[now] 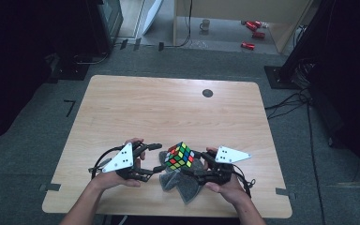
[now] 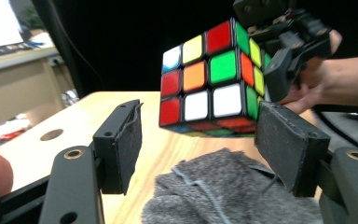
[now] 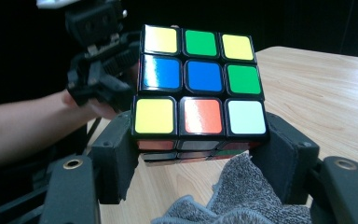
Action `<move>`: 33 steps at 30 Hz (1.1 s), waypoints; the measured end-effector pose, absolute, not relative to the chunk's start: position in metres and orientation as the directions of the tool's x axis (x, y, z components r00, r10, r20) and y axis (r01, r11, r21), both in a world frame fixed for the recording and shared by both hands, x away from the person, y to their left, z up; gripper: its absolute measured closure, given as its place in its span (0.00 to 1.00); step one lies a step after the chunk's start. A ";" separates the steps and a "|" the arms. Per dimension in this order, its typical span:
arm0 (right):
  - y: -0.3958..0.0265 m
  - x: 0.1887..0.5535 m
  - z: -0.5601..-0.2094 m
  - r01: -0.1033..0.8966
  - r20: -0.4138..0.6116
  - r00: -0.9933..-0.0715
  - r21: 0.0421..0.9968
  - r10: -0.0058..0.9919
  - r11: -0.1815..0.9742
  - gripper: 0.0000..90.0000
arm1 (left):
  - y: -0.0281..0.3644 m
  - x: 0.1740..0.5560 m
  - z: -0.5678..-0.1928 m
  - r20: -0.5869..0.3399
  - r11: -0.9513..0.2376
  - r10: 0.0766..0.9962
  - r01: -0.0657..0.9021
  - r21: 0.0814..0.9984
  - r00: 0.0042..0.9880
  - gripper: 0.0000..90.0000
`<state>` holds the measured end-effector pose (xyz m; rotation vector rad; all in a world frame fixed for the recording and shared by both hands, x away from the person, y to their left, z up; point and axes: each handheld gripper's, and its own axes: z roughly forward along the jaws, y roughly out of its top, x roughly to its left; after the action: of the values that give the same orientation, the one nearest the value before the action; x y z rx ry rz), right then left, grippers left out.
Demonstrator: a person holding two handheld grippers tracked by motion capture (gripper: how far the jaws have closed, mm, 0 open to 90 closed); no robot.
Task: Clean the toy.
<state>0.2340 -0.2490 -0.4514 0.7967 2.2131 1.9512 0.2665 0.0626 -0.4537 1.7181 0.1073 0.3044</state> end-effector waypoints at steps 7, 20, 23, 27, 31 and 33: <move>-0.247 0.236 -0.449 0.374 0.335 -0.833 0.928 0.440 0.002 0.39 | 0.053 0.263 -0.460 0.210 -0.222 0.254 -0.154 0.963 0.944 0.36; -0.240 0.242 -0.454 0.488 0.451 -0.746 0.871 0.489 -0.059 0.39 | 0.036 0.256 -0.468 0.305 -0.255 0.306 -0.231 0.939 0.902 0.27; -0.238 0.243 -0.456 0.512 0.478 -0.725 0.855 0.495 -0.076 0.39 | 0.034 0.255 -0.468 0.314 -0.254 0.323 -0.238 0.938 0.893 0.26; -0.238 0.245 -0.459 0.549 0.525 -0.693 0.829 0.495 -0.110 0.39 | 0.029 0.254 -0.470 0.336 -0.269 0.345 -0.251 0.930 0.876 0.27; -0.238 0.247 -0.462 0.588 0.577 -0.658 0.795 0.483 -0.150 0.39 | 0.026 0.254 -0.472 0.355 -0.287 0.373 -0.257 0.923 0.857 0.29; -0.237 0.248 -0.463 0.599 0.591 -0.646 0.785 0.483 -0.158 0.39 | 0.024 0.254 -0.473 0.371 -0.304 0.381 -0.265 0.915 0.847 0.31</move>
<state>0.2475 -0.2370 -0.4633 1.3534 2.0939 2.0576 0.2542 0.0244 -0.4732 1.7686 0.0887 0.6382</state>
